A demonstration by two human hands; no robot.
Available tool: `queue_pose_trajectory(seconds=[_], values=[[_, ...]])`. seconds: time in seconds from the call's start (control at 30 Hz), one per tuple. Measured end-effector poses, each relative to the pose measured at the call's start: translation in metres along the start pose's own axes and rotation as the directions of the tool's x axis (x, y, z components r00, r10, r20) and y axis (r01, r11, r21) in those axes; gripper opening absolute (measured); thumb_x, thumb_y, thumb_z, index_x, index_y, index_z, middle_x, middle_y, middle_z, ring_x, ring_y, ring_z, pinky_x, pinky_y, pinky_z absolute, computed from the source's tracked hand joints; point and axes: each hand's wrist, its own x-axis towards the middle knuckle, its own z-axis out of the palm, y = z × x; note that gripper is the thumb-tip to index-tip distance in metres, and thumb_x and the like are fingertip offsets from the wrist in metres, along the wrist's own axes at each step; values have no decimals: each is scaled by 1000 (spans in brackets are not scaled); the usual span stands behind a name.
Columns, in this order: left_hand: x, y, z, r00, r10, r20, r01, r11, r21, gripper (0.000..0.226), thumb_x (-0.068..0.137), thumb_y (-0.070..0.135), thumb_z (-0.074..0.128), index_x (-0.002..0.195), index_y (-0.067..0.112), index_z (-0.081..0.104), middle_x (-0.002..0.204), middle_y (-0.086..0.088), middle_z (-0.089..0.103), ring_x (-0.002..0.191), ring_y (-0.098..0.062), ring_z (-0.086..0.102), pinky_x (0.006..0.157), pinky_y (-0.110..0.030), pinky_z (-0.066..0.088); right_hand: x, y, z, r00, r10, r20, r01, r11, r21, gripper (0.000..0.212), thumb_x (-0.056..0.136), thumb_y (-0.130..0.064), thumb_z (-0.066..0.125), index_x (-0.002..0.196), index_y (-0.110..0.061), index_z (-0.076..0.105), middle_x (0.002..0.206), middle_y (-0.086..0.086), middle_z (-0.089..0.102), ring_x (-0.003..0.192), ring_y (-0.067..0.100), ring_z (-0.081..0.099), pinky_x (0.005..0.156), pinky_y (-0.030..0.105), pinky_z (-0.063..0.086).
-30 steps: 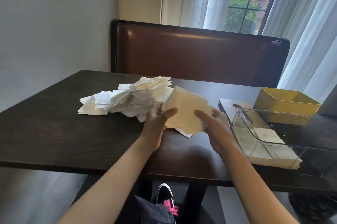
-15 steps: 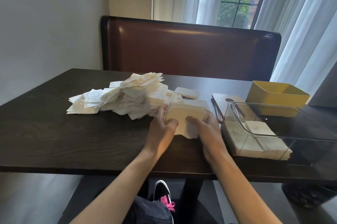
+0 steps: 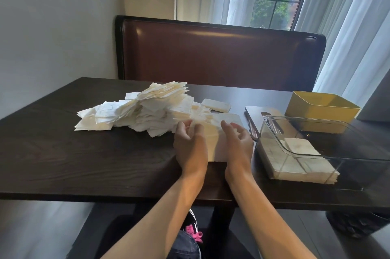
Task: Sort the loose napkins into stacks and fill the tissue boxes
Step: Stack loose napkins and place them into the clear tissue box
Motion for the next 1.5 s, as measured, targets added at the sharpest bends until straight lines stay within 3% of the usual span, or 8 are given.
queue_pose_trajectory(seconds=[0.13,0.27,0.67,0.97,1.13,1.27,1.43,1.5], values=[[-1,0,0,999,26,22,-27,999,27,43,76,53,61,105,21,64,99,4,68,86,-13,62,72,-31,48,5,5,1,1000,2,-11,-2,1000,-21,23,85,-29,73,101,-14,66,99,7,69,91,19,66,81,36,54],[0,-2,-4,1000,21,-21,-20,999,48,18,82,31,57,97,24,65,79,7,63,70,-14,57,67,-33,46,7,6,3,999,16,-32,-18,998,-61,4,88,-18,65,92,-19,66,94,5,70,85,19,67,73,34,55],[-3,1,-3,1000,-3,-17,3,1000,2,9,89,23,56,92,24,64,66,10,57,60,-8,51,65,-30,41,8,7,6,999,-3,-48,0,998,-70,11,85,-20,70,97,-19,70,95,2,71,88,17,68,79,36,57],[-5,2,-6,999,23,32,-23,1000,-20,16,97,16,53,102,21,67,86,6,66,72,1,59,65,-16,45,8,8,7,1000,-8,-5,8,994,-113,17,82,-33,73,90,-20,64,95,5,70,90,22,68,81,41,56],[-1,1,-10,999,-14,35,17,996,-89,25,91,12,46,98,21,69,102,-4,71,99,-18,67,84,-33,55,8,5,3,999,-26,-38,22,996,-91,6,90,-19,63,95,-17,66,93,0,68,90,18,65,71,30,50],[-4,4,-6,998,44,41,-41,996,-75,16,98,14,53,103,14,68,91,3,71,75,11,62,66,-8,45,0,1,3,999,-40,33,43,996,-75,15,90,-19,64,78,-19,74,72,-12,72,83,14,69,81,37,55],[0,3,-13,998,-20,58,23,998,-55,31,88,18,46,111,24,66,106,4,72,104,-17,66,95,-42,54,3,-1,-5,1000,-3,5,3,997,-76,21,92,-14,57,86,-20,76,90,-6,73,96,16,66,90,37,54],[-2,4,-10,998,-2,66,7,998,-67,26,92,25,47,108,23,67,106,3,71,101,-11,65,89,-30,52,3,-2,-4,1000,-8,28,10,997,-74,20,93,-19,57,82,-21,74,74,-17,71,87,9,64,82,31,52]])
